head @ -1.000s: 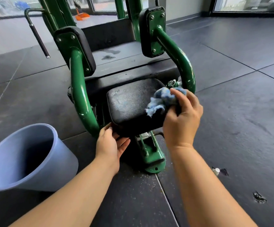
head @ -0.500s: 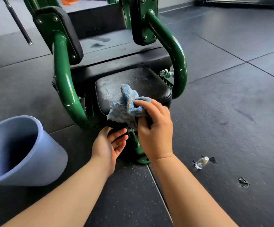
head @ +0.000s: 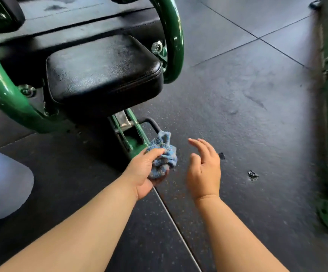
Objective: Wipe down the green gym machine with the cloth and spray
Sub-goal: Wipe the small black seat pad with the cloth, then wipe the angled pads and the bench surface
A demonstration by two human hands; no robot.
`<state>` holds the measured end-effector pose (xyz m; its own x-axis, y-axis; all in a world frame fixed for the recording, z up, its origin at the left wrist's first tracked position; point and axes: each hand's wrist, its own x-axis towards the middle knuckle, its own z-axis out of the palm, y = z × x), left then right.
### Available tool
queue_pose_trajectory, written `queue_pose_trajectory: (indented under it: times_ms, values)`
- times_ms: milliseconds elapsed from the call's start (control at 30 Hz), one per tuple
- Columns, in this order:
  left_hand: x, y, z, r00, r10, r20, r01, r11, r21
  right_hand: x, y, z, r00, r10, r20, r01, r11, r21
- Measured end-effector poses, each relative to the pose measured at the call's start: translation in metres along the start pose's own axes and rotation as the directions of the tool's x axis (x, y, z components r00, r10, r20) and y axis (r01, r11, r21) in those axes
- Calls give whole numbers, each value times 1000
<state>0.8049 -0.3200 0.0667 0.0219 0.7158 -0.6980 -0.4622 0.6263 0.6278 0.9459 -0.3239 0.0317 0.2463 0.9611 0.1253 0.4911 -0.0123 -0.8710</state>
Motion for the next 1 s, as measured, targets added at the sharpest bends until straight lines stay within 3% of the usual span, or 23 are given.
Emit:
queue_pose_trajectory:
  times_ms: [67,100,200,267,334,400,534,634,734,867,1001]
  values:
    - [5,-2,3,997,16,-74,-15,1000,23,20,25,-21,957,240,-163,-260,959,-114]
    - [8,-3,3,996,29,-90,-23,998,58,28,35,-30,919,362,-154,-387,904,-184]
    - [12,-5,4,995,49,-82,-34,983,180,48,58,-35,819,568,86,-533,807,-252]
    - [11,-4,2,995,48,-87,-28,976,218,56,67,-24,788,575,219,-527,815,-241]
    - [11,2,-6,993,57,-107,-34,977,208,64,73,-6,772,580,258,-501,806,-314]
    - [10,7,-13,991,52,-121,-27,980,198,69,76,7,787,580,211,-490,795,-356]
    - [-8,15,-26,986,9,-164,24,979,200,72,41,13,832,548,86,-511,818,-263]
    - [-53,23,-25,966,-101,-239,155,963,219,60,-10,-2,807,591,18,-574,791,-213]
    - [-114,51,-14,939,-169,-299,240,946,218,52,-72,-40,718,696,0,-686,708,-166]
    - [-179,131,20,918,-126,-375,211,957,197,80,-166,-98,610,767,199,-783,623,-3]
    - [-213,221,55,918,-24,-396,171,925,340,127,-261,-129,473,730,493,-864,494,99]
